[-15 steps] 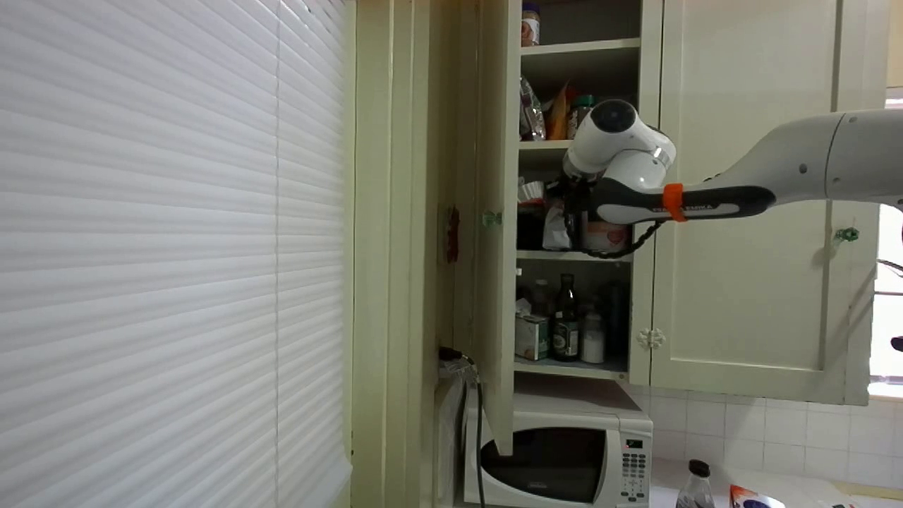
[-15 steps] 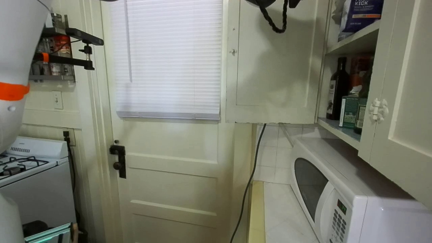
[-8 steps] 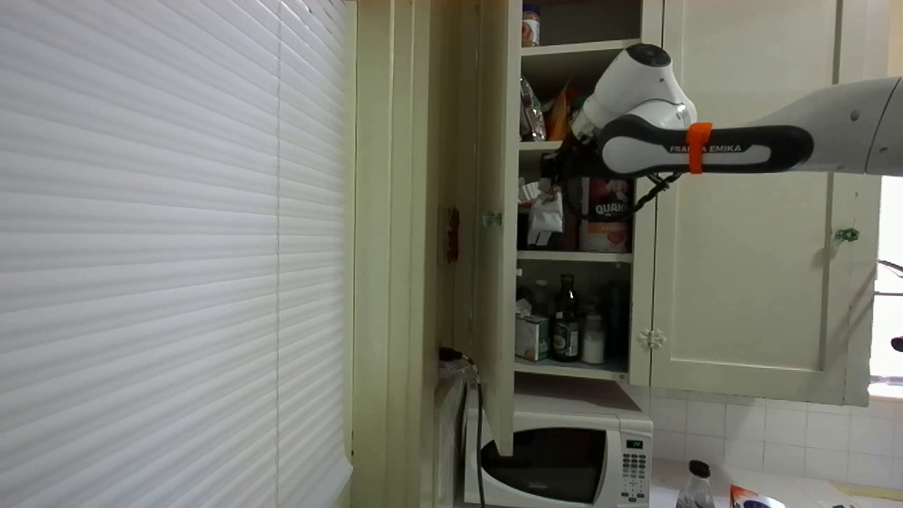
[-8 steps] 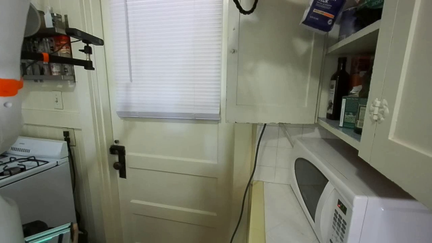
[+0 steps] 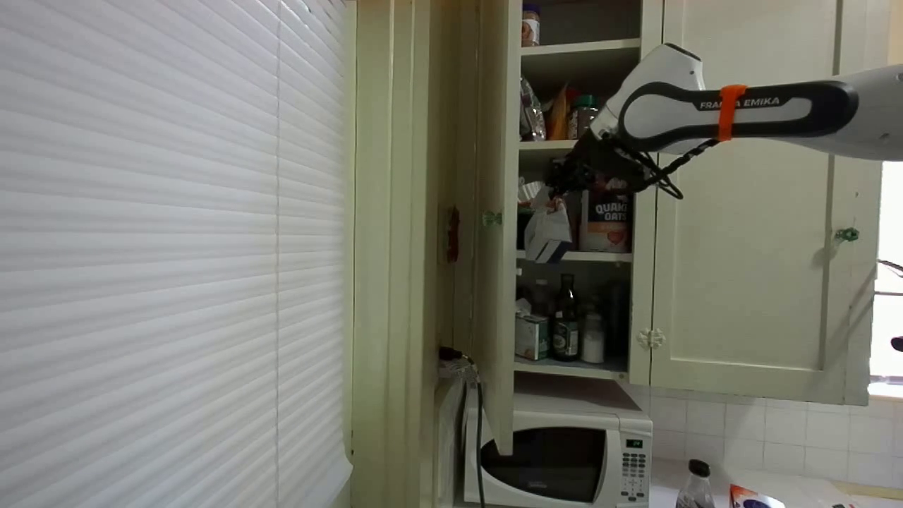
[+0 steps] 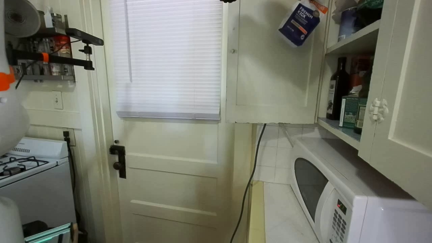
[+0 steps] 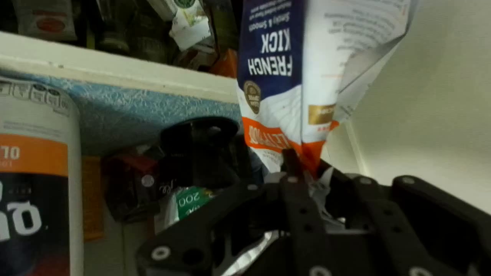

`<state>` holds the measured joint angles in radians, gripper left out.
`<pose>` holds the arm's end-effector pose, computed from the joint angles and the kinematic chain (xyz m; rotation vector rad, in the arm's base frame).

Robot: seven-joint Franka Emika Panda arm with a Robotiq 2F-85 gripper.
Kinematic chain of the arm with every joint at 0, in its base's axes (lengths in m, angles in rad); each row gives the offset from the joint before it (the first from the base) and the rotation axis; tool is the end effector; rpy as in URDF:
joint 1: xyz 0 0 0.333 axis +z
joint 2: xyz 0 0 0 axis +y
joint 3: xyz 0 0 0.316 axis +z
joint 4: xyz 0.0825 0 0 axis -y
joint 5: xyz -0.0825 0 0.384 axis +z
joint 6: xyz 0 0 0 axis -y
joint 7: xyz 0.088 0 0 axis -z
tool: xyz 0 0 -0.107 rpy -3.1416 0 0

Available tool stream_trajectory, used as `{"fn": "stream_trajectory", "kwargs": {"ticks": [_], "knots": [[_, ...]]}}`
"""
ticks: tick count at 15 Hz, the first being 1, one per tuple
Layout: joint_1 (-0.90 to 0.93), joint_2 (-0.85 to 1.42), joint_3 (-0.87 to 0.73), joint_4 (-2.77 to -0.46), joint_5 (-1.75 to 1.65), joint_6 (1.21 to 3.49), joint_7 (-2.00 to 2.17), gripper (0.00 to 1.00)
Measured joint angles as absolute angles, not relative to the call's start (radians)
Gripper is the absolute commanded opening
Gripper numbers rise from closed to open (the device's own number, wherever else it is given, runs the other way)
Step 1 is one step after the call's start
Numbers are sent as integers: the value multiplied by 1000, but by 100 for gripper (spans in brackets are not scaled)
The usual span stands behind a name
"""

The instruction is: Put the white bag on the table

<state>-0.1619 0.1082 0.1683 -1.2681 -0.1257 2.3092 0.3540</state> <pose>0.6146 -0.0076 0.8013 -2.7160 0.4382 -1.3939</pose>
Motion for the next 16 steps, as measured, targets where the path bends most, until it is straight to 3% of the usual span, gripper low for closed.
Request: {"fn": "stream_trajectory", "kwargs": {"ticks": [5, 6, 12, 13, 16], "knots": [[-201, -10, 163, -1506, 153, 2309, 128, 2], [-204, -35, 159, -1557, 194, 2309, 91, 10], [-206, -125, 142, -1724, 247, 2307, 31, 10], [-206, -129, 142, -1727, 247, 2307, 31, 2], [-172, -128, 111, -1732, 239, 2311, 31, 2]]}}
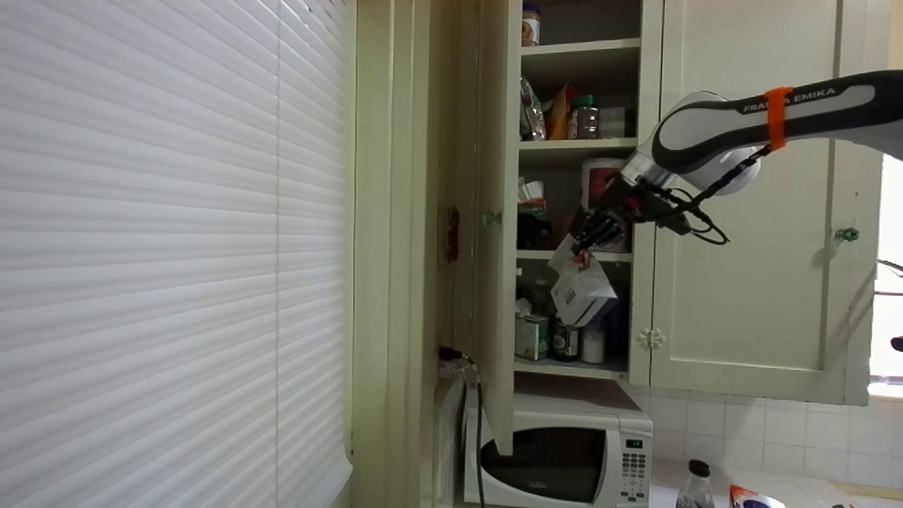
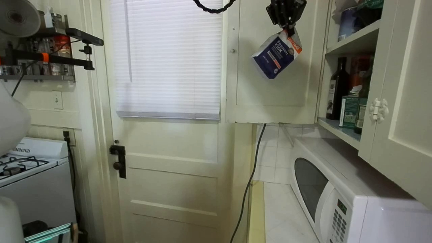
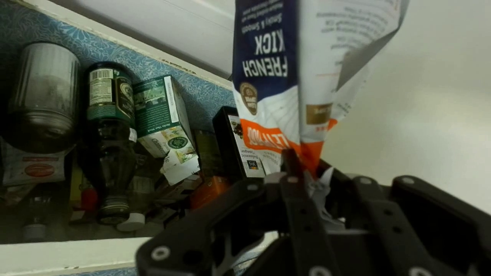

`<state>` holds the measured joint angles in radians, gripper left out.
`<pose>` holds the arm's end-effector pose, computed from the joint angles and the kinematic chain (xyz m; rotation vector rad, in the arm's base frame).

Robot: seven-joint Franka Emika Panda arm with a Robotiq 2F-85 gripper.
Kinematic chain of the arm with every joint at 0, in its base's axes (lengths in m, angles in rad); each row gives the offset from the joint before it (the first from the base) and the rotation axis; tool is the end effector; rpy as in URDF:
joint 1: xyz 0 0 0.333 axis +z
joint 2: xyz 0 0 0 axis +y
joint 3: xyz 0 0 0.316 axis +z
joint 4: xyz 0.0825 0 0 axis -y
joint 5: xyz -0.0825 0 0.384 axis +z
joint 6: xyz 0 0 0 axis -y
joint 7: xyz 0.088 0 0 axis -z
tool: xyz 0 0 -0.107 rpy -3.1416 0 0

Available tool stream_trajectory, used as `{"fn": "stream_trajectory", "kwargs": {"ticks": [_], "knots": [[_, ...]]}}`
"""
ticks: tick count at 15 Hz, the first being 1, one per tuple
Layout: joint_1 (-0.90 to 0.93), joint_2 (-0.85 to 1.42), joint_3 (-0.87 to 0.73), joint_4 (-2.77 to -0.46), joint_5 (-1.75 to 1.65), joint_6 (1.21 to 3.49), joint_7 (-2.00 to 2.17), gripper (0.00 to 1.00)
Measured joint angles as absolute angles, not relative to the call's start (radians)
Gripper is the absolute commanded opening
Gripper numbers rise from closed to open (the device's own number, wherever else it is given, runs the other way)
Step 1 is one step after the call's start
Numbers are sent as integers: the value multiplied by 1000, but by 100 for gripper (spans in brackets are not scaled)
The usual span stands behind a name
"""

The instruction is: Put the white bag on the table

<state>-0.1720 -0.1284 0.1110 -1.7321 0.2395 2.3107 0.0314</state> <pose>0.5641 -0.0250 0.7026 -2.7492 0.2546 -1.0212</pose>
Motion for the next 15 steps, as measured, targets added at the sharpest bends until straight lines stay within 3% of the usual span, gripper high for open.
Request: {"fn": "stream_trajectory", "kwargs": {"ticks": [9, 11, 12, 15], "knots": [[-91, -185, 34, -2070, 193, 2726, -13, 2], [-90, -208, 30, -2148, 172, 2764, 2, 2], [-90, -221, 26, -2183, 166, 2765, 11, 10], [-85, -223, 18, -2196, 163, 2765, 12, 10]]}}
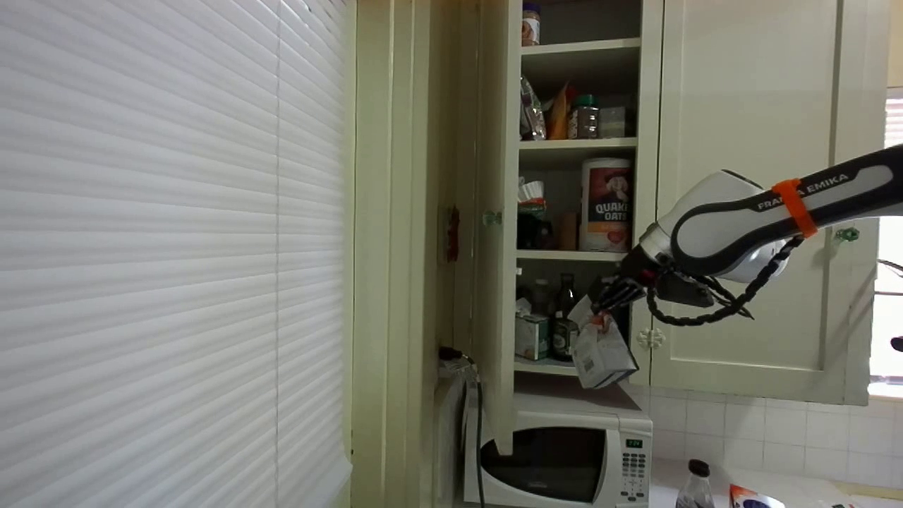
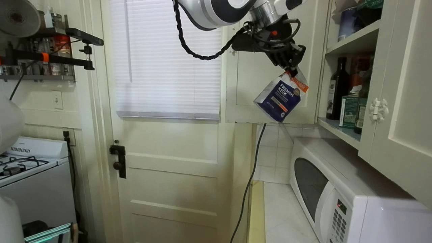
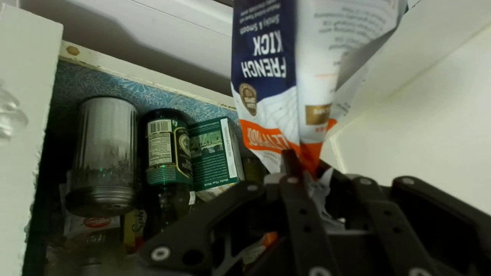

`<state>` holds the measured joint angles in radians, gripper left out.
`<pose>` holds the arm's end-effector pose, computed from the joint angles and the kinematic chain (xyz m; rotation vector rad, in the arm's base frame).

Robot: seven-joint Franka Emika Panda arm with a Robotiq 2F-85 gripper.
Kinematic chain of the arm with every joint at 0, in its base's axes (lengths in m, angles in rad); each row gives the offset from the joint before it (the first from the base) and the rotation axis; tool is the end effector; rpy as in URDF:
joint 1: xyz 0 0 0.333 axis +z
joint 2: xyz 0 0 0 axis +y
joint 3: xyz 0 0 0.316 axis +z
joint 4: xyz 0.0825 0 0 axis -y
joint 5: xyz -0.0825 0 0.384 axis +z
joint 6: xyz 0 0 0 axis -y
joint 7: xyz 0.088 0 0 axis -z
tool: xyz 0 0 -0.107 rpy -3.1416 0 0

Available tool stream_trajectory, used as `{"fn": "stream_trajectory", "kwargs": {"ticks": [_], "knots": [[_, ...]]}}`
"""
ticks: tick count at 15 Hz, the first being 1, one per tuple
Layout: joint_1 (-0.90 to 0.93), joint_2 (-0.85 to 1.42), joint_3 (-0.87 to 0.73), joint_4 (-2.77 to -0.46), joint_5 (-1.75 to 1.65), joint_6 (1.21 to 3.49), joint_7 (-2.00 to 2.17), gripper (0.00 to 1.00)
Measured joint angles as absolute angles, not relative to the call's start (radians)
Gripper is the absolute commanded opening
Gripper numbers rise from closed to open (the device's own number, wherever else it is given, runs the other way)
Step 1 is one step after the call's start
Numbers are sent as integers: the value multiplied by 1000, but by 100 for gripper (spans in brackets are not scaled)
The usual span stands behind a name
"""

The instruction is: Put the white bag on the table

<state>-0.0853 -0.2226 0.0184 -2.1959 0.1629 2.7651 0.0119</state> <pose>0.5325 -0.0419 0.5718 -2.8016 0.2869 -1.1792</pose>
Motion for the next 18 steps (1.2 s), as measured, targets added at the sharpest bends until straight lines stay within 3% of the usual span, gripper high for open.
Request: {"fn": "stream_trajectory", "kwargs": {"ticks": [1, 2, 6, 13, 14, 15, 18], "knots": [[-84, -220, 18, -2192, 163, 2765, 12, 10], [-82, -218, 18, -2189, 163, 2765, 12, 2], [-71, -212, 16, -2226, 163, 2828, 11, 2], [-38, -180, 46, -2512, 144, 3238, -12, 2], [-60, -171, 64, -2552, 135, 3306, -12, 2], [-97, -163, 88, -2588, 134, 3371, -14, 10], [-199, -145, 141, -2662, 157, 3495, -54, 10]]}}
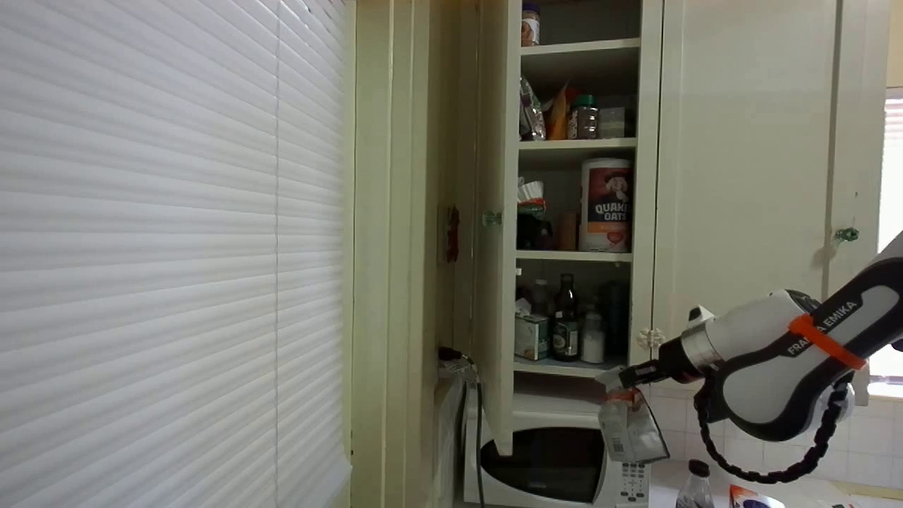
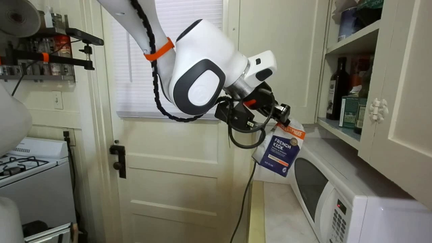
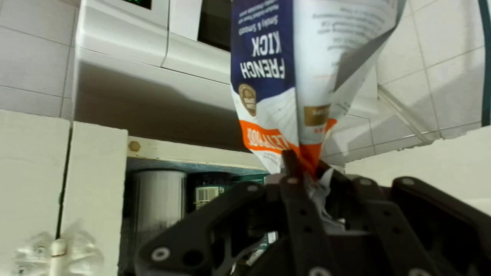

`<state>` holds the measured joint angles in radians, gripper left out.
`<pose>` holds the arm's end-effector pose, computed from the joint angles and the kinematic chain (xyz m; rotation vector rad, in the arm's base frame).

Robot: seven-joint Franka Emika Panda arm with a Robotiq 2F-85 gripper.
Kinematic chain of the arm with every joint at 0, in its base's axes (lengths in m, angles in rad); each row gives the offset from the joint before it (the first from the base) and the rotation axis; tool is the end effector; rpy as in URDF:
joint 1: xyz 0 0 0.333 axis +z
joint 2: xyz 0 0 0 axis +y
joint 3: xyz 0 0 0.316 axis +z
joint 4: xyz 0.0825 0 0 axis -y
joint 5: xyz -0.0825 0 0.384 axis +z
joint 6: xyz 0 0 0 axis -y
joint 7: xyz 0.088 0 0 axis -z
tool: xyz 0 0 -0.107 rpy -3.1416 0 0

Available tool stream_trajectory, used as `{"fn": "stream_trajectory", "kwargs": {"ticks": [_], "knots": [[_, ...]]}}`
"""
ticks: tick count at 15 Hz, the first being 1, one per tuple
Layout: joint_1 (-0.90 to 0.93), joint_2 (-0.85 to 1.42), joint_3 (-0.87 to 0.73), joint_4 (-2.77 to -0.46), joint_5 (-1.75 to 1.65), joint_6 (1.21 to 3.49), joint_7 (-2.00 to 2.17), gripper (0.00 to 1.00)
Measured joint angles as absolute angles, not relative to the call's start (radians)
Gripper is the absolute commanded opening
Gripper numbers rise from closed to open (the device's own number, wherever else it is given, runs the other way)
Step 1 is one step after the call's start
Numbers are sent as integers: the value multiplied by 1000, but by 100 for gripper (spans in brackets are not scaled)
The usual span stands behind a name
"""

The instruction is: Put the white bag on the table

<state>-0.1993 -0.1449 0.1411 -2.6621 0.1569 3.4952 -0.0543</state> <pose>0.4624 -0.0449 0.4063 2.7222 -0.2328 1.4465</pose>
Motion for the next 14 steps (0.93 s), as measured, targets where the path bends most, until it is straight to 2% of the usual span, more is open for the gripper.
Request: {"fn": "stream_trajectory", "kwargs": {"ticks": [2, 3, 7, 14], "knots": [[-212, -144, 147, -2667, 160, 3501, -61, 10], [-212, -144, 151, -2667, 161, 3501, -61, 2], [-211, -134, 155, -2670, 161, 3520, -61, 2], [-196, 1, 145, -2749, 163, 3811, -62, 2]]}}
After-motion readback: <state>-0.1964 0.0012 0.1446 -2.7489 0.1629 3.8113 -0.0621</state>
